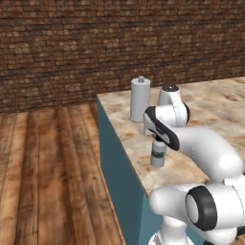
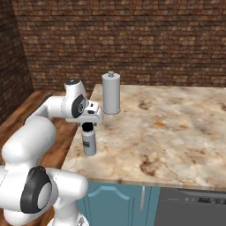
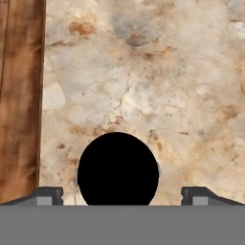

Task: Move the drinks to the dining counter.

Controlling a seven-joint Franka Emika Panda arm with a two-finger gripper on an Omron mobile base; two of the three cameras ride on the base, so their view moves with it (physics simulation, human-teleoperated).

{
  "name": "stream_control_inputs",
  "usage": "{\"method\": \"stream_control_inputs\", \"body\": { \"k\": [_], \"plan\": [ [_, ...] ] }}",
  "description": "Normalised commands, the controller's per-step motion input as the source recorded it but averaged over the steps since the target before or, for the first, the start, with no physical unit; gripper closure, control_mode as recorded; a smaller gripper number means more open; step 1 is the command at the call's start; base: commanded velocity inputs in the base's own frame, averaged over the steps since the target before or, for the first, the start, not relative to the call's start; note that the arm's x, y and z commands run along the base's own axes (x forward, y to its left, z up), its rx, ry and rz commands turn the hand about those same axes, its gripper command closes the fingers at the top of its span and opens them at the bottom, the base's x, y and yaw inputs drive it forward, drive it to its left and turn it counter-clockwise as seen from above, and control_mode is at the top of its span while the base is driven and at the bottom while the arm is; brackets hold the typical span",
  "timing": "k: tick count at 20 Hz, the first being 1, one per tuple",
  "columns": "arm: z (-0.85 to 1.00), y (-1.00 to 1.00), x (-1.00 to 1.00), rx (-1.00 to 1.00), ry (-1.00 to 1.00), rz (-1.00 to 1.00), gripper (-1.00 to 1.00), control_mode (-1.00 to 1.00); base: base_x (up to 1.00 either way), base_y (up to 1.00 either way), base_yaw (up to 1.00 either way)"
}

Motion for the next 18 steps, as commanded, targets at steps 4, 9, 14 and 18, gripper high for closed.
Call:
{"method": "stream_control_inputs", "body": {
  "k": [4,9,14,18],
  "plan": [
    [0.54,0.0,-0.26,0.0,0.0,0.0,-1.0,-1.0,0.0,0.0,0.0],
    [0.58,0.0,-0.35,-0.01,0.0,0.0,-1.0,-1.0,0.0,0.0,0.0],
    [0.56,0.0,-0.39,0.0,-0.05,0.0,-1.0,-1.0,0.0,0.0,0.0],
    [0.47,0.0,-0.53,0.0,-0.07,-0.01,-1.0,-1.0,0.0,0.0,0.0]
  ]
}}
